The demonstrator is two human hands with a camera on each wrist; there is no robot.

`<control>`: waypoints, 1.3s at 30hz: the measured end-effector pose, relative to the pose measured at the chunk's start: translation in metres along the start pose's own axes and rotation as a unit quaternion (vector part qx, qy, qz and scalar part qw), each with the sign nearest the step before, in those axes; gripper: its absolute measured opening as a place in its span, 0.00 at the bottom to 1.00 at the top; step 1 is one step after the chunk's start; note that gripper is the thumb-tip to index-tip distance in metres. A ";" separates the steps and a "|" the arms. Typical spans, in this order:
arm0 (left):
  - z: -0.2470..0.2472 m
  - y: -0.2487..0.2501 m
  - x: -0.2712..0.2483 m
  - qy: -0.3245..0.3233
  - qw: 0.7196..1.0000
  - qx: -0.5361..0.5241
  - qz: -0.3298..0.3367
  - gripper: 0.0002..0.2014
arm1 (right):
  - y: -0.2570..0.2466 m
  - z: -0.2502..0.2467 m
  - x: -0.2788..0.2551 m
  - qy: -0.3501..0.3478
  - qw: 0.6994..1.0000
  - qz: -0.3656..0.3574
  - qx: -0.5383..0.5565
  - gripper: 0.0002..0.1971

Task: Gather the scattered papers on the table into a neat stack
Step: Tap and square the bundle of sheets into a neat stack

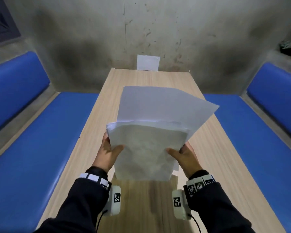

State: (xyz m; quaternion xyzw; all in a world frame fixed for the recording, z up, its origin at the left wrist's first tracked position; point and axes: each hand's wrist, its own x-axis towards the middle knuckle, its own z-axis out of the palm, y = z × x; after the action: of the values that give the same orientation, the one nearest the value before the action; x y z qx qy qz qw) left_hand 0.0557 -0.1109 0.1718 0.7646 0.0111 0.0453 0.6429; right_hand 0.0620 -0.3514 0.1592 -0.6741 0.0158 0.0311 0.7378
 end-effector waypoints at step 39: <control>0.005 0.084 0.003 -0.057 0.962 0.201 0.176 0.05 | -0.066 0.012 -0.013 0.006 0.948 -0.218 -0.231 0.09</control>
State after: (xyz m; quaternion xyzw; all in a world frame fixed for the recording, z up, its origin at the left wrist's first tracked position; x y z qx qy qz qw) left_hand 0.0553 -0.1303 0.2532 0.8693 -0.1517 0.1108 0.4572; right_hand 0.0530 -0.3461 0.2264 -0.8134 -0.1349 -0.1314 0.5504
